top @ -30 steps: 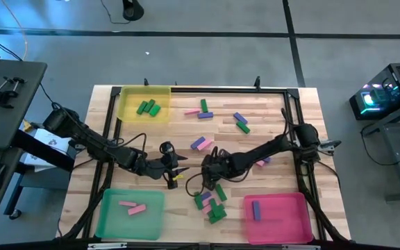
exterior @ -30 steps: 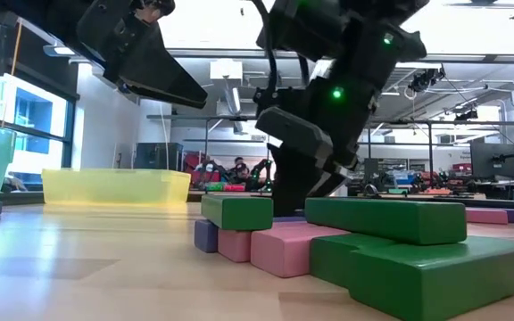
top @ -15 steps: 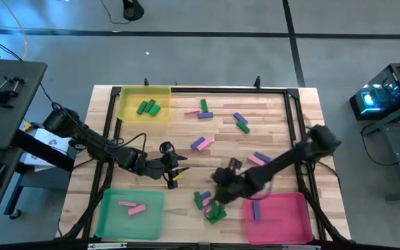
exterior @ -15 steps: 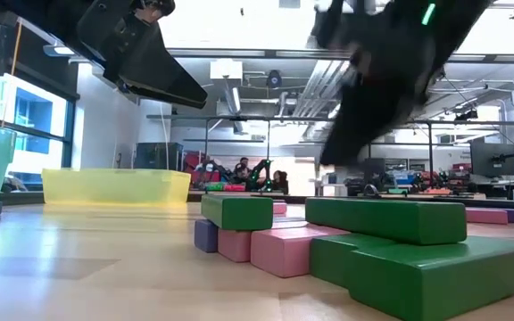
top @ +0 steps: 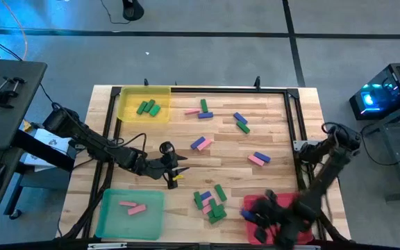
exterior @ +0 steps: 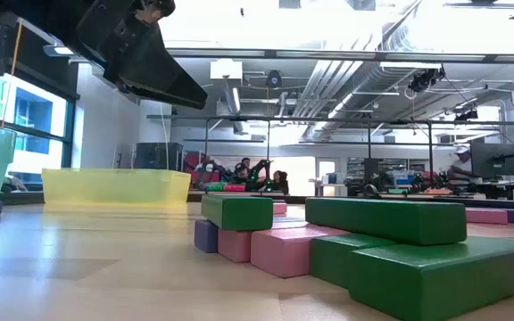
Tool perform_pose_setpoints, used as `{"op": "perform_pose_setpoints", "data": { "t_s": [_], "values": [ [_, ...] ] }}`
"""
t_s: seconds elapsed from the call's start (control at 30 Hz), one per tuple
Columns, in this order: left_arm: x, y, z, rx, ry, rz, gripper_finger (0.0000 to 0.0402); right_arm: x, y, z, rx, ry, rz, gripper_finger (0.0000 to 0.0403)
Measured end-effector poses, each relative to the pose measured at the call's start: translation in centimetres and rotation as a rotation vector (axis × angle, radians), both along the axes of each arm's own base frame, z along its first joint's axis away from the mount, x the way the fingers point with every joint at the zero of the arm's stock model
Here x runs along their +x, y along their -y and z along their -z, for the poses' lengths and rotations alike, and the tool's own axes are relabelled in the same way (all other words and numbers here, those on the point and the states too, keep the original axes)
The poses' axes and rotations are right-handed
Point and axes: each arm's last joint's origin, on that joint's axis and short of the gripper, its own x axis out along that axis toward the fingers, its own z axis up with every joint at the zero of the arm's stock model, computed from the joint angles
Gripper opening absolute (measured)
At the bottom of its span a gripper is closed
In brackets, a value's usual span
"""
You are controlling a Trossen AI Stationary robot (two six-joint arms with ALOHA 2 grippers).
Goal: Sort blocks
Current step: Put the violet block into the pink bin
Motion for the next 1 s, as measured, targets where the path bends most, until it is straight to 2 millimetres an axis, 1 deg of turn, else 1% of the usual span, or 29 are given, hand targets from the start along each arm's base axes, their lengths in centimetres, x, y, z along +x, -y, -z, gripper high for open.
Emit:
{"op": "perform_pose_setpoints", "data": {
  "t_s": [0.1, 0.2, 0.3, 0.37, 0.43, 0.57, 0.67, 0.77, 0.9, 1.0],
  "values": [
    [0.0, 0.0, 0.0, 0.001, 0.000, 0.000, 0.0165, -2.2, -1.2, 0.5, 0.084, -0.021, 0.075, 0.0071],
    [0.0, 0.0, 0.1, 0.005, -0.004, -0.002, 0.0165, -3.9, -1.6, 1.3, 0.127, -0.068, 0.174, 0.0071],
    [0.1, 0.0, 0.2, 0.007, -0.003, -0.006, 0.0165, -4.9, -1.6, 2.4, 0.165, -0.197, 0.298, 0.0071],
    [0.1, 0.0, 0.3, 0.011, -0.009, -0.007, 0.0165, -5.1, -1.7, 3.2, 0.193, -0.303, 0.366, 0.0071],
    [0.2, 0.0, 0.5, 0.014, -0.006, -0.014, 0.0165, -5.2, -1.9, 4.0, 0.202, -0.366, 0.405, 0.0071],
    [0.3, 0.1, 1.0, 0.030, -0.021, -0.027, 0.0165, -5.0, -2.1, 5.4, 0.183, -0.380, 0.461, 0.0071],
    [0.5, 0.1, 1.6, 0.032, -0.036, -0.030, 0.0165, -4.8, -1.9, 6.2, 0.152, -0.392, 0.512, 0.0071],
    [0.7, 0.2, 1.9, 0.030, -0.035, -0.033, 0.0165, -4.5, -1.5, 6.4, 0.128, -0.399, 0.556, 0.0071],
    [0.9, 0.3, 2.0, 0.024, -0.018, -0.035, 0.0165, -3.2, -0.5, 6.5, 0.120, -0.412, 0.605, 0.0071],
    [1.0, 0.2, 2.1, 0.024, -0.016, -0.038, 0.0165, -2.5, 0.2, 6.8, 0.124, -0.477, 0.623, 0.0073]
  ]
}}
